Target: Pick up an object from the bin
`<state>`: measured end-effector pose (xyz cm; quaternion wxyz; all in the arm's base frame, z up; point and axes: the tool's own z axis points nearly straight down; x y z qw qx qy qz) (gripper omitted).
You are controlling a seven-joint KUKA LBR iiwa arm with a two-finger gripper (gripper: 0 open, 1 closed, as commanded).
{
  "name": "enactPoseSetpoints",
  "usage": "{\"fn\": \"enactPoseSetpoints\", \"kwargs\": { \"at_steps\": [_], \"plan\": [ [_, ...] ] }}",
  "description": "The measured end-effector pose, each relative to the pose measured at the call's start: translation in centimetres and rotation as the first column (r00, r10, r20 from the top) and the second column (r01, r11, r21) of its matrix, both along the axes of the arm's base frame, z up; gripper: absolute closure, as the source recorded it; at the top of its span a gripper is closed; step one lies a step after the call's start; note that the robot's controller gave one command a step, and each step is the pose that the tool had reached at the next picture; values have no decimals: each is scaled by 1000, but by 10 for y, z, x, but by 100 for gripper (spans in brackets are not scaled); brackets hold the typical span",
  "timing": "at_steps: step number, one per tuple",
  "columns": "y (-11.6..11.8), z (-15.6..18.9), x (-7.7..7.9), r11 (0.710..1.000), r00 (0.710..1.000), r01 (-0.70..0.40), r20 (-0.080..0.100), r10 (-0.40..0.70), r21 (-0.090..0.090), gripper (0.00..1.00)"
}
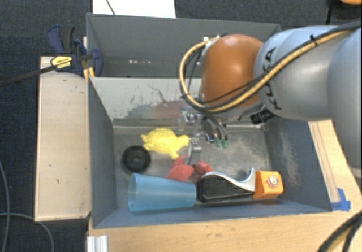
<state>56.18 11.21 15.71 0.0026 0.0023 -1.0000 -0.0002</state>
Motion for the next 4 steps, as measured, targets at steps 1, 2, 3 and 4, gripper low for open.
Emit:
{"fn": "enactPoseSetpoints", "kwargs": {
  "at_steps": [1,2,3,4],
  "plan": [
    [0,4,2,1000,1000,3,8,-3,1,0],
    [-10,-22,-2,996,996,91,16,-91,4,0],
    [-21,-70,5,991,991,134,6,-134,0,0],
    [-34,-82,-20,989,989,150,7,-150,1,0]
  ]
}}
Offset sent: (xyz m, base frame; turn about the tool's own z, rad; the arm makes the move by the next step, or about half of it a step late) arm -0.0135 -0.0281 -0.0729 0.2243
